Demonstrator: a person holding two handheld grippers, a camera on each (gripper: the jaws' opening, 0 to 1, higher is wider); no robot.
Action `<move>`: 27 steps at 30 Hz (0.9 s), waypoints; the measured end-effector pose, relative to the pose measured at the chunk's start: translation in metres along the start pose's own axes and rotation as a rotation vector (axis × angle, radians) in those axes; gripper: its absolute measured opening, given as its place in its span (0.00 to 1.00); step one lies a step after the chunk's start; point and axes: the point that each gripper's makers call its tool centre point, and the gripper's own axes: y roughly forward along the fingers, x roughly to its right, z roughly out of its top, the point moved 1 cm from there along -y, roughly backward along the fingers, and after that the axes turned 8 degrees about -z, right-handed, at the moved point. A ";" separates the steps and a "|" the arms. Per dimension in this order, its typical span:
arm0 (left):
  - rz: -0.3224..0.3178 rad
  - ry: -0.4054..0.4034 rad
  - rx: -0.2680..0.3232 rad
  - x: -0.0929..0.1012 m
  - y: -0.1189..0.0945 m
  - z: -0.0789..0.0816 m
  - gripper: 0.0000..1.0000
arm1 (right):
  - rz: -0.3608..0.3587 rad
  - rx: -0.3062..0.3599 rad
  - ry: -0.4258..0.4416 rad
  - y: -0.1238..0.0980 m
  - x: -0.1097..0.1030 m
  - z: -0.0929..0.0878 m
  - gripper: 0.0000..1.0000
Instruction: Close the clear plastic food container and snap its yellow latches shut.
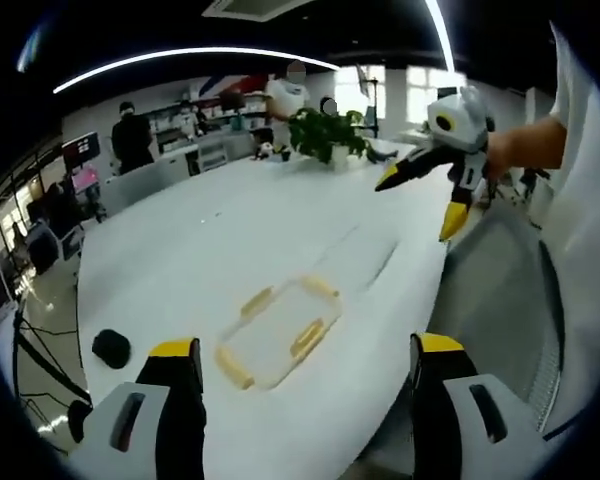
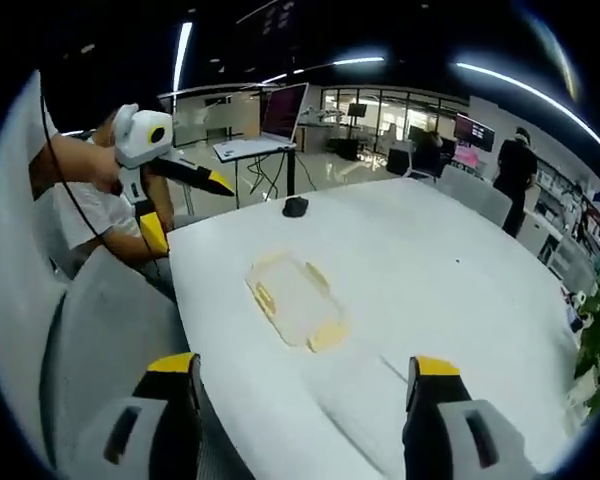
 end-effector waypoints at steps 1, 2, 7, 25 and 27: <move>-0.002 0.007 -0.005 -0.002 0.000 0.000 0.83 | 0.005 -0.001 -0.007 0.002 0.000 0.001 0.85; -0.006 0.013 -0.006 -0.004 0.001 0.000 0.82 | 0.012 -0.002 -0.014 0.005 -0.001 0.002 0.84; -0.059 0.087 -0.046 -0.009 0.007 -0.004 0.81 | 0.043 -0.011 -0.050 0.020 -0.008 0.007 0.82; -0.238 0.217 -0.172 -0.031 0.031 -0.028 0.73 | 0.120 -0.078 -0.247 0.063 -0.003 0.006 0.77; -0.257 0.236 -0.185 -0.034 0.034 -0.033 0.72 | 0.119 -0.093 -0.280 0.069 0.001 0.004 0.75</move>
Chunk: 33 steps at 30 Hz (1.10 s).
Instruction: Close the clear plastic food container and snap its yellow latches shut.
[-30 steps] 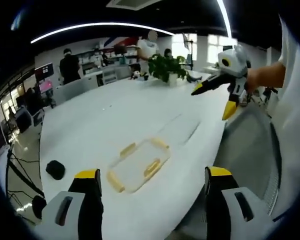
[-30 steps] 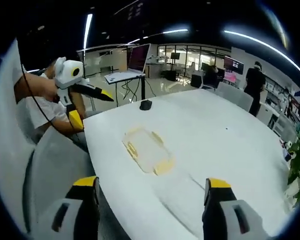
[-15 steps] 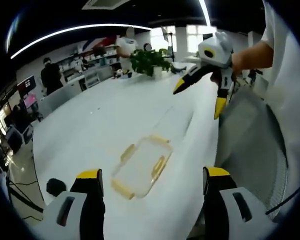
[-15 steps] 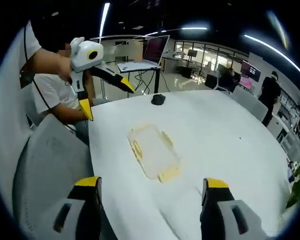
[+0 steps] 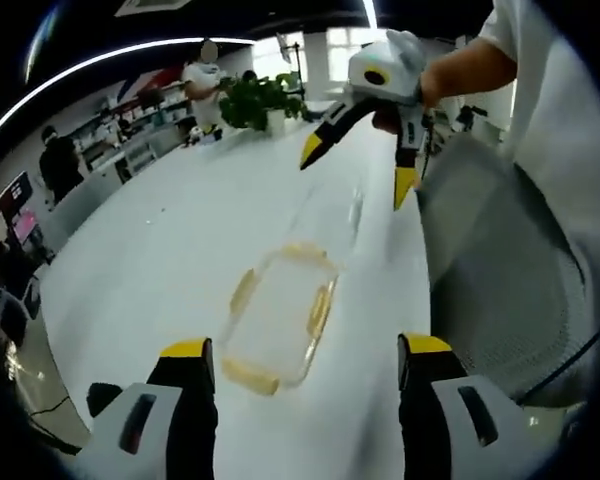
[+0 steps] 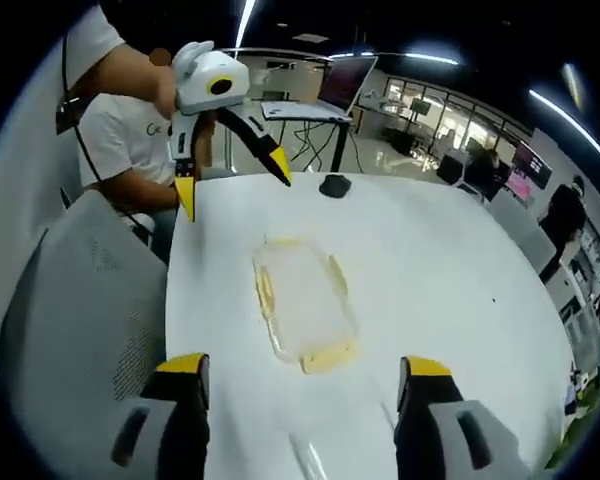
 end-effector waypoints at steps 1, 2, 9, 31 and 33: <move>-0.008 0.004 -0.003 -0.002 0.001 -0.002 0.71 | 0.005 -0.005 -0.010 0.002 0.001 -0.001 0.73; -0.010 0.009 -0.010 -0.004 0.002 -0.004 0.71 | 0.020 -0.003 -0.017 0.006 0.000 0.000 0.72; -0.035 0.059 -0.054 -0.023 0.006 -0.021 0.66 | 0.071 -0.038 -0.073 0.024 0.003 -0.008 0.69; -0.139 0.141 -0.168 -0.045 0.028 -0.054 0.60 | 0.135 -0.081 -0.110 0.053 0.011 -0.018 0.59; -0.144 0.122 -0.167 -0.048 0.029 -0.055 0.59 | 0.147 -0.075 -0.123 0.056 0.010 -0.017 0.58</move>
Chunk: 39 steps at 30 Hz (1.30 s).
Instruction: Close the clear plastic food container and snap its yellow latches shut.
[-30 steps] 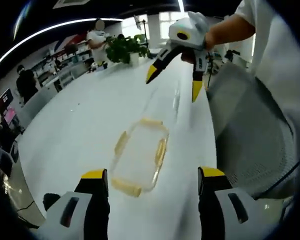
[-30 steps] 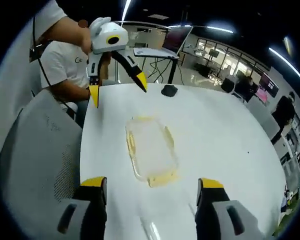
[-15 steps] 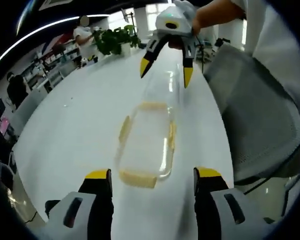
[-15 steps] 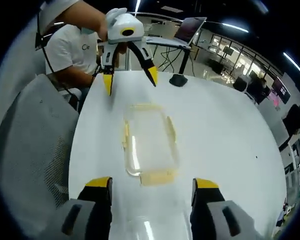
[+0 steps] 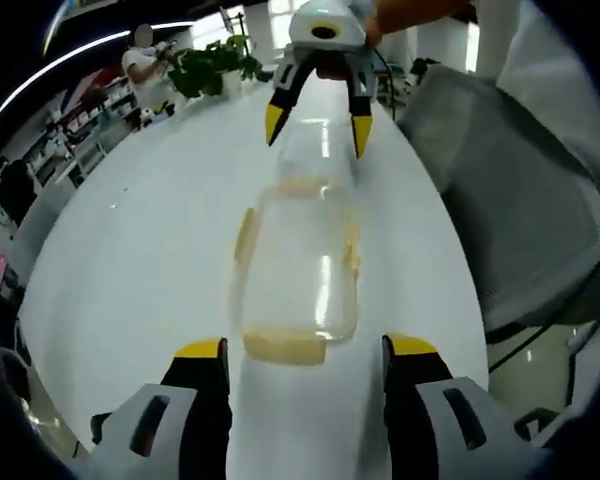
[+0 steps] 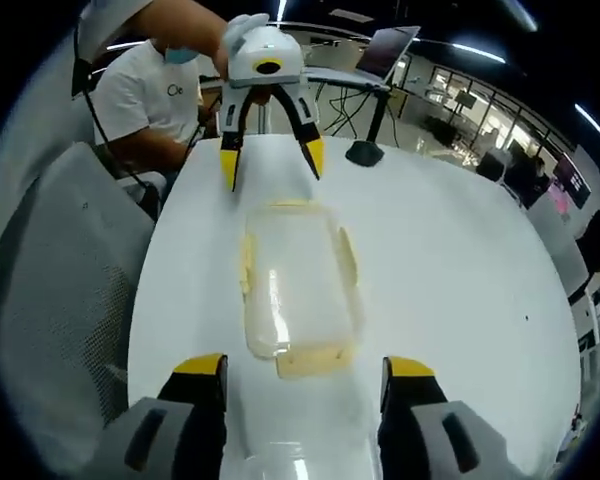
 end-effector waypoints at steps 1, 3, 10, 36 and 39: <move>0.002 0.001 0.004 -0.003 0.000 0.000 0.59 | 0.002 -0.006 -0.010 0.002 0.000 -0.001 0.56; -0.002 0.005 0.001 -0.005 0.001 0.000 0.57 | 0.010 -0.018 -0.023 0.005 0.000 -0.003 0.53; -0.036 0.042 -0.044 -0.007 0.009 -0.006 0.52 | 0.035 -0.039 -0.038 0.018 -0.002 -0.004 0.52; -0.095 0.103 -0.111 -0.013 0.027 -0.014 0.39 | 0.112 -0.120 -0.110 0.040 0.002 -0.021 0.37; -0.101 0.092 -0.108 -0.012 0.027 -0.014 0.38 | 0.124 -0.113 -0.105 0.040 0.002 -0.021 0.37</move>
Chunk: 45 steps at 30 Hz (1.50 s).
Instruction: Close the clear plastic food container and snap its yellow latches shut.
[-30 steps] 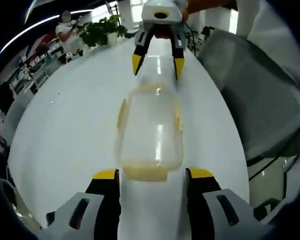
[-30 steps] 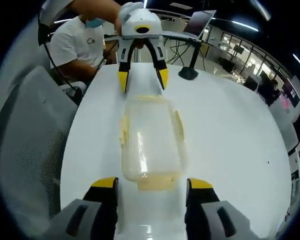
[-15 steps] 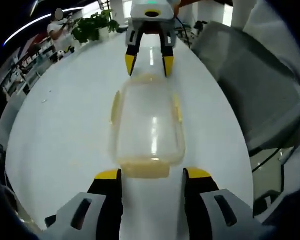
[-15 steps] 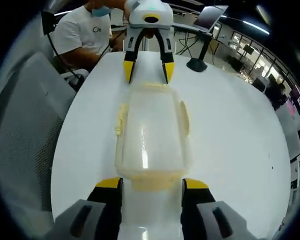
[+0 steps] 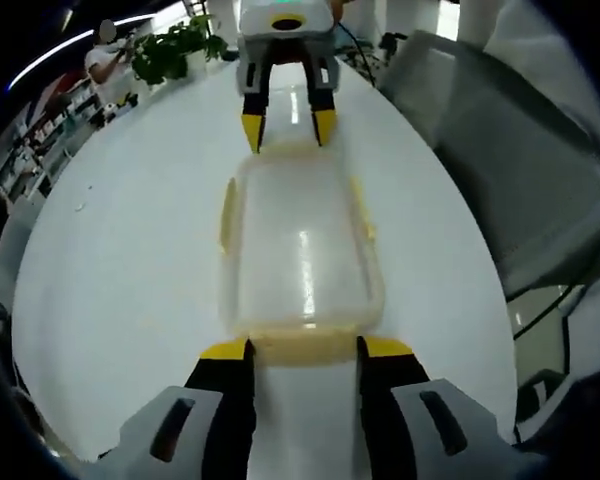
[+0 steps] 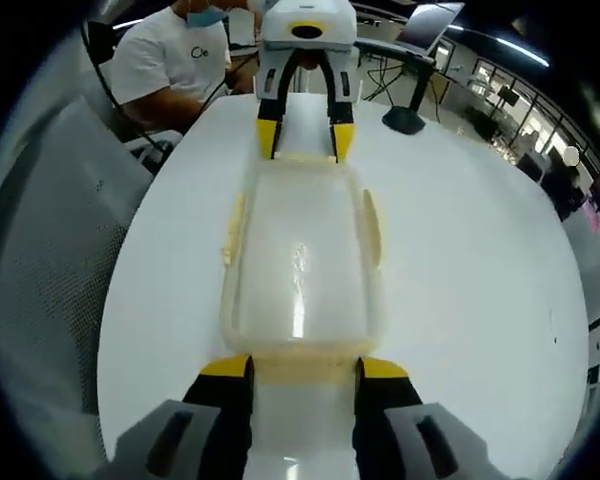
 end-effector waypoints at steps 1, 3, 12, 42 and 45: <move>-0.008 -0.017 0.006 0.000 0.000 -0.001 0.38 | 0.005 0.007 -0.003 0.000 -0.001 0.001 0.37; -0.005 -0.037 0.019 -0.002 0.000 0.000 0.38 | 0.031 0.007 0.033 0.002 -0.003 0.001 0.37; 0.006 -0.039 0.003 -0.001 0.001 0.000 0.38 | 0.029 -0.009 -0.001 0.002 -0.003 0.002 0.37; 0.061 -0.025 -0.024 0.021 -0.048 0.047 0.36 | 0.018 0.112 -0.021 -0.067 -0.005 0.021 0.35; 0.063 -0.024 -0.018 0.021 -0.050 0.062 0.36 | 0.013 0.119 -0.014 -0.081 -0.005 0.015 0.35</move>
